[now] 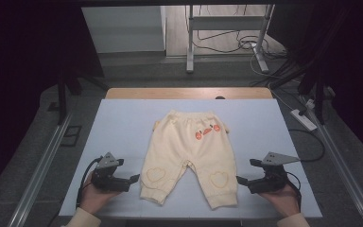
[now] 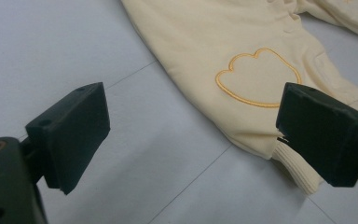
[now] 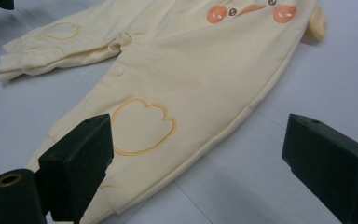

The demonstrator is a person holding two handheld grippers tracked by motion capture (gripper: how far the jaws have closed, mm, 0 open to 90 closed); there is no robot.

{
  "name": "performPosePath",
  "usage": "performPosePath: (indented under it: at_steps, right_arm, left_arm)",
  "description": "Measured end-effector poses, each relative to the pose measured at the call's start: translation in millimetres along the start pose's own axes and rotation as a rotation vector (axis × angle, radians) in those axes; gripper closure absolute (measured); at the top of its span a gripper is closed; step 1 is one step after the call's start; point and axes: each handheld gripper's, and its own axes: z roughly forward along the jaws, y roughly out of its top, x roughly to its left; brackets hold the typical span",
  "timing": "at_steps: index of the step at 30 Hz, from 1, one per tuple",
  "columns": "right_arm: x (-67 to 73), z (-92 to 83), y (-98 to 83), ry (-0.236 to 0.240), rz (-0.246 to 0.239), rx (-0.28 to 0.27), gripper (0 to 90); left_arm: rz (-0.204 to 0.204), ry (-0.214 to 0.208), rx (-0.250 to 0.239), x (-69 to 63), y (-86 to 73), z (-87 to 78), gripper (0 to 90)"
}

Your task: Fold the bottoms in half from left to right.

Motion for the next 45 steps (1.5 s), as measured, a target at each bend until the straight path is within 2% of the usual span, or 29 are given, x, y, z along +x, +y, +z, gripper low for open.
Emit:
performPosePath:
  at_steps: [6,9,31,38,45]
  right_arm:
    - [1.5,0.5,0.5,0.005,0.000,-0.005,8.8]
    - [2.3,2.4,0.6,0.008,-0.002,-0.003,8.8]
    - [9.4,13.9,6.5,0.037,-0.005,-0.010,8.9]
    - [14.6,22.1,10.6,0.052,-0.009,-0.003,8.9]
    - [23.3,34.7,16.0,0.076,-0.037,0.019,8.9]
  left_arm:
    - [-0.011,-0.005,-0.003,0.0,-0.7,-0.1,9.5]
    - [0.005,-0.006,-0.004,-0.3,-0.2,0.0,9.5]
    - [-0.003,-0.006,-0.002,-0.1,3.3,3.9,9.7]
    - [-0.002,-0.009,0.001,-0.6,4.1,5.8,9.9]
    - [-0.002,-0.009,0.003,0.6,4.9,6.5,10.1]
